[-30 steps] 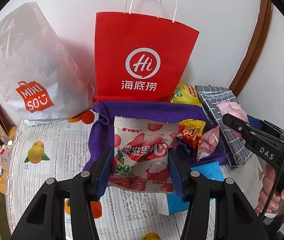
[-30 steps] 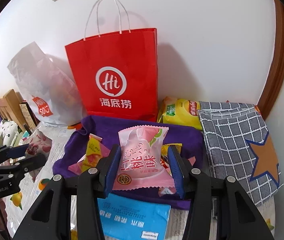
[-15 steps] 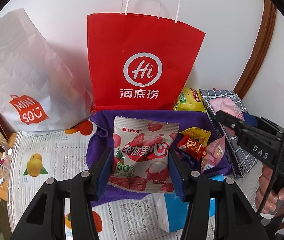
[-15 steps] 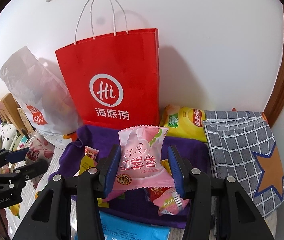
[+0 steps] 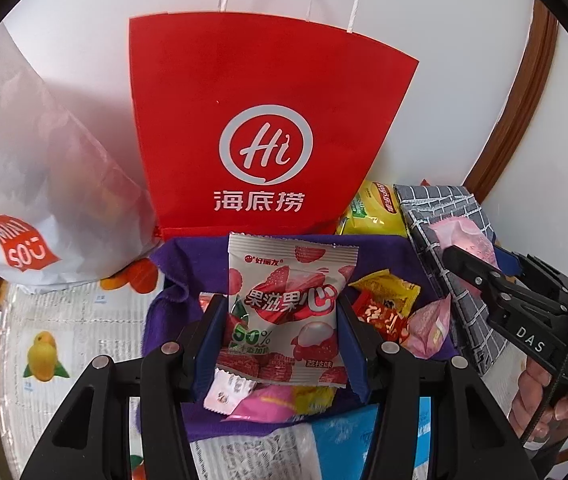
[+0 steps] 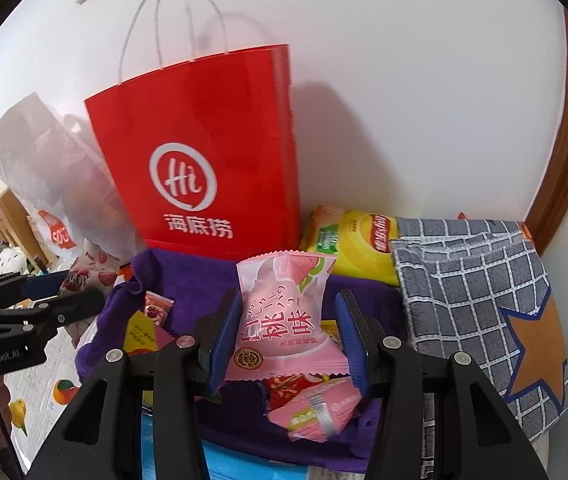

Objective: Organize snacks
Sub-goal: 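Lower both packets onto the purple towel and open both grippers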

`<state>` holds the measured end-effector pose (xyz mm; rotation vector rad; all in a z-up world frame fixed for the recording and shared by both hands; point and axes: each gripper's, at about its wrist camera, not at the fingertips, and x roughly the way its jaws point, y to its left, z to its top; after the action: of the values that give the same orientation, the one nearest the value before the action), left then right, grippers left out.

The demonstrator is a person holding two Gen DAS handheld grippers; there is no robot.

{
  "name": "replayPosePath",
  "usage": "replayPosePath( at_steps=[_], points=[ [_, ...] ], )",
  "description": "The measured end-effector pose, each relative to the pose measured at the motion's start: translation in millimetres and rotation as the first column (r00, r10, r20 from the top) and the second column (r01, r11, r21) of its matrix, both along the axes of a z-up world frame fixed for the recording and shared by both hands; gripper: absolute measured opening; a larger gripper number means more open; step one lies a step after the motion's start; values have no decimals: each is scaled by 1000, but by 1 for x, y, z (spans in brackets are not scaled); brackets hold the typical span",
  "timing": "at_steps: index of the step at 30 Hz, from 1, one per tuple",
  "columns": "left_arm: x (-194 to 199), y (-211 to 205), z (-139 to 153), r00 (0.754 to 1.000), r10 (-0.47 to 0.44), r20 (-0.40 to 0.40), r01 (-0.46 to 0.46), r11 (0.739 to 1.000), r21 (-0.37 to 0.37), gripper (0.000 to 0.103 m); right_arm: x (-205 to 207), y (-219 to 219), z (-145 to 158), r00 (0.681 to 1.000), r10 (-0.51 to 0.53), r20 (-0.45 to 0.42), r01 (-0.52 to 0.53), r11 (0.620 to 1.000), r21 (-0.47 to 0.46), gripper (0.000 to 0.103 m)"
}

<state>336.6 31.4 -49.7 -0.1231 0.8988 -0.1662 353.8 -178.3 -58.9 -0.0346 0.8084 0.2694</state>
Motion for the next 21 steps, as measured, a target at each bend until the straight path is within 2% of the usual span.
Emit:
replayPosePath(
  at_steps=[12, 21],
  points=[
    [26, 21, -22, 999, 50, -16, -51, 999, -16, 51, 15, -28, -11, 997, -76, -27, 75, 997, -11, 48],
    [36, 27, -40, 996, 57, -64, -58, 998, -9, 51, 24, -10, -35, 996, -41, -80, 39, 999, -29, 48]
  ],
)
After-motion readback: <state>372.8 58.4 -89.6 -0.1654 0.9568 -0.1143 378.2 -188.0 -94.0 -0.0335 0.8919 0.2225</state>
